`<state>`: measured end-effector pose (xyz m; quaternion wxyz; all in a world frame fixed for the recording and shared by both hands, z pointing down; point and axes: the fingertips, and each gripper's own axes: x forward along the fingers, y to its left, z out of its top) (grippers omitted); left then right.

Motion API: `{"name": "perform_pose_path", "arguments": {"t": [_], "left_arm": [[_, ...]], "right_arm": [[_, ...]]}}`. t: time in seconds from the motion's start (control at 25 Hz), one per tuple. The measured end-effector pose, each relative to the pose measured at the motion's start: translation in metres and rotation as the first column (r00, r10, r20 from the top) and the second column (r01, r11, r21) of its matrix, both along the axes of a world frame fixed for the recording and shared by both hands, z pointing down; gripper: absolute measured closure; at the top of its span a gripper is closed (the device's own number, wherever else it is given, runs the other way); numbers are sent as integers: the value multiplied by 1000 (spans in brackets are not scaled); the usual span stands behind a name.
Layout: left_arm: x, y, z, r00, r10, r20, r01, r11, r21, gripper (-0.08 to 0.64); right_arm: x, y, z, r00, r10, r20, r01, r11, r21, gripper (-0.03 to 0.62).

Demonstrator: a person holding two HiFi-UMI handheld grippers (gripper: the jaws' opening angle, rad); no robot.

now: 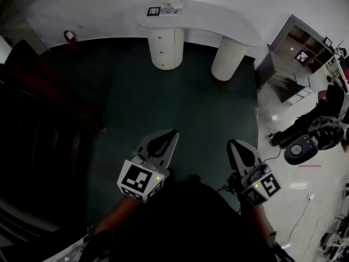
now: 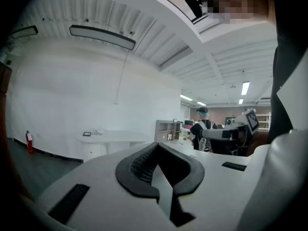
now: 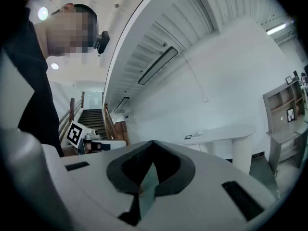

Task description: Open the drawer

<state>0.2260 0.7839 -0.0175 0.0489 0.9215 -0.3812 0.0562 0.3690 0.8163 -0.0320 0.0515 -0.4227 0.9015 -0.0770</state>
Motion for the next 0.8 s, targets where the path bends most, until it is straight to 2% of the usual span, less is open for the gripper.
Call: {"name": "perform_pose_path", "arguments": {"t": [0.36, 0.56, 0.72, 0.8], "left_arm": [[-30, -7, -10, 1000, -1, -19, 2, 1000, 27, 549], [-67, -11, -11, 1000, -1, -8, 1, 999, 43, 549], [-97, -14, -7, 1000, -3, 14, 3, 999, 37, 549], [-111, -17, -4, 1000, -13, 19, 13, 1000, 27, 549]], "right_arm": [[-36, -10, -15, 997, -7, 75, 8, 1000, -10, 577], [-72, -18, -18, 999, -15, 43, 14, 1000, 19, 577], [-101, -22, -17, 999, -52, -4, 52, 997, 49, 577], [-117, -24, -19, 997, -68, 21, 67, 997, 42, 577]]}}
